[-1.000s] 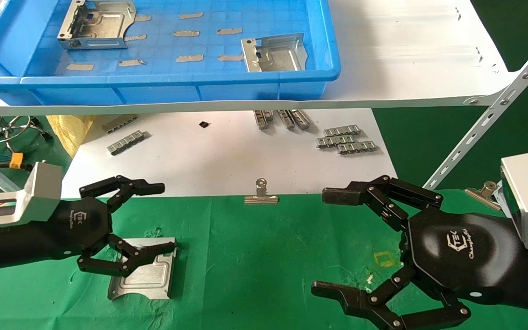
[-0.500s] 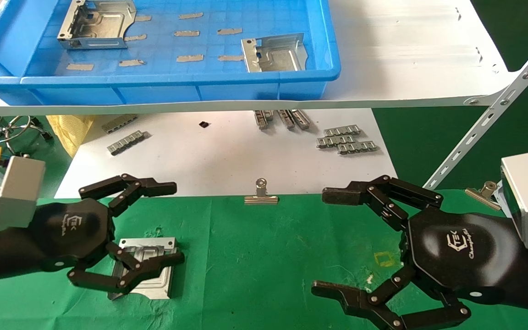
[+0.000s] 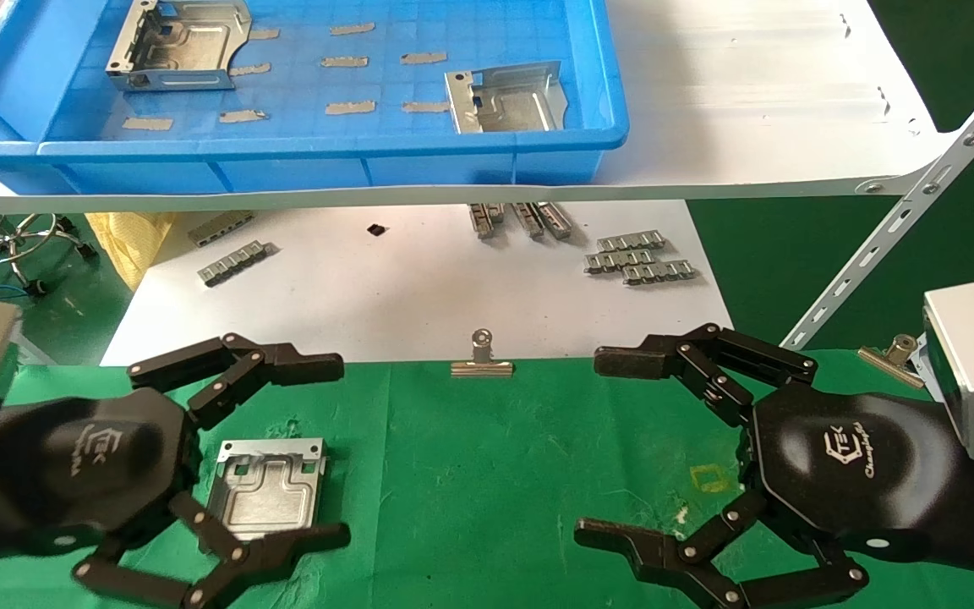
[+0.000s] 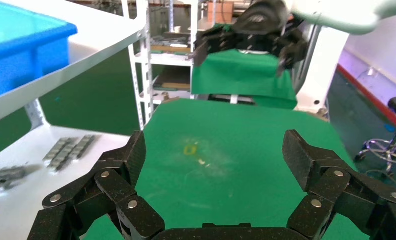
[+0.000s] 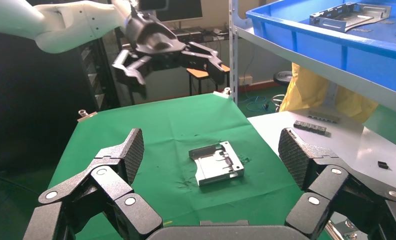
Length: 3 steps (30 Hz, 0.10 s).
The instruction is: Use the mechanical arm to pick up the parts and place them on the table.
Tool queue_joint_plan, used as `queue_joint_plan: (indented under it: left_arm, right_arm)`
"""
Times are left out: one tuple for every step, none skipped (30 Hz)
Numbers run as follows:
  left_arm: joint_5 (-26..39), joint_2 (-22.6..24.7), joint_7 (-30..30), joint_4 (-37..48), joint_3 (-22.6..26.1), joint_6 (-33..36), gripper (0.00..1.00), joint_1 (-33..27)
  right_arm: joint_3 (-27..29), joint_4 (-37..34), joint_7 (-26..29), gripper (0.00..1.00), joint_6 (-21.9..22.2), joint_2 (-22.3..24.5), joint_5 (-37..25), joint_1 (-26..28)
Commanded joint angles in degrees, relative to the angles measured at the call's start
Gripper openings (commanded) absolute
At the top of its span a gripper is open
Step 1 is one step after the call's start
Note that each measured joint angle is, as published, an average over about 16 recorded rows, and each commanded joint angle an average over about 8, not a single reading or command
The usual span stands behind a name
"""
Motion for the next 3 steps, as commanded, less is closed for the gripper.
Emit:
queue_joint_plan:
  left_arm:
    - [-0.41, -0.54, -2.45, -3.52, -2.16, -0.31, 1.00, 1.69]
    - [-0.47, -0.62, -2.80, -4.01, -2.46, -0.35, 1.00, 1.92]
    - [-0.53, -0.70, -3.14, -4.50, -2.76, -0.40, 1.00, 2.16]
  right_arm:
    - [0.00, 0.00, 0.00, 1.00, 0.00, 0.00, 0.00, 0.00]
    - [0.00, 0.00, 0.00, 1.00, 0.00, 0.00, 0.00, 0.00]
    - [0.00, 0.00, 0.00, 1.00, 0.00, 0.00, 0.00, 0.00]
